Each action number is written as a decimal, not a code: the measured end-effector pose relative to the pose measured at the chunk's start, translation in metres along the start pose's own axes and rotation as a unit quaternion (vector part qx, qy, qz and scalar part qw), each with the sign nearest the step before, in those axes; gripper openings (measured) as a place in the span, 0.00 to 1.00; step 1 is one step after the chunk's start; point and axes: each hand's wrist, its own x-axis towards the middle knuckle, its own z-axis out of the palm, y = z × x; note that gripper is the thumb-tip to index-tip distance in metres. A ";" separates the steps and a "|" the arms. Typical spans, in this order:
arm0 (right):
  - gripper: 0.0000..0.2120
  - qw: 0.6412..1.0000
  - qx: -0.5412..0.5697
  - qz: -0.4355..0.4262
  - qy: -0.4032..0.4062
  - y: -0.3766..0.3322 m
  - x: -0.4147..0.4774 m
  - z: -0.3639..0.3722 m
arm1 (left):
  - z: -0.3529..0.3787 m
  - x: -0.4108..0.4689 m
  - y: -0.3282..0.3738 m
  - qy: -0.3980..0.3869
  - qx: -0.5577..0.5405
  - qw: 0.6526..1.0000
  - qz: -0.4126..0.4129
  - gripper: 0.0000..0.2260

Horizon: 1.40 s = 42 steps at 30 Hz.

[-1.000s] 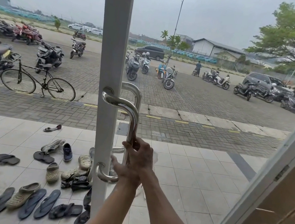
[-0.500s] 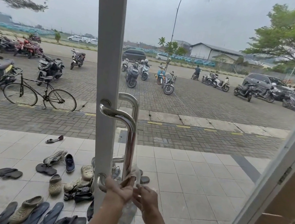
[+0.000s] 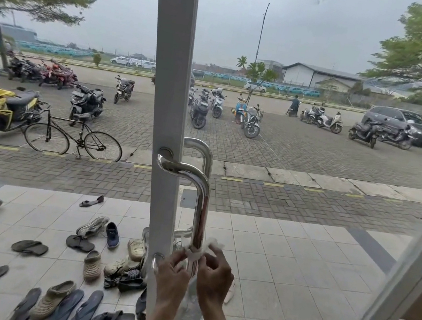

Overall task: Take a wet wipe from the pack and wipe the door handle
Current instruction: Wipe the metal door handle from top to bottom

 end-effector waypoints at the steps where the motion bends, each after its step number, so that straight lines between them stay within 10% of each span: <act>1: 0.09 1.000 -0.019 -0.015 -0.010 0.004 -0.001 0.001 | 0.000 0.001 -0.005 -0.014 0.043 0.999 0.022 0.24; 7: 0.10 0.985 -0.099 0.019 -0.141 0.045 -0.006 -0.001 | -0.009 -0.002 -0.034 -0.091 0.242 0.964 0.058 0.16; 20: 0.04 0.987 -0.040 -0.065 -0.141 0.016 0.010 -0.002 | -0.015 0.026 -0.021 -0.056 0.267 0.946 0.173 0.07; 25: 0.21 0.977 -0.085 -0.005 -0.194 0.068 -0.005 -0.001 | -0.023 0.032 -0.049 -0.100 0.376 0.912 0.133 0.10; 42: 0.16 0.979 -0.026 -0.161 -0.120 -0.050 0.033 -0.017 | -0.021 0.054 0.071 -0.193 0.008 0.971 0.140 0.13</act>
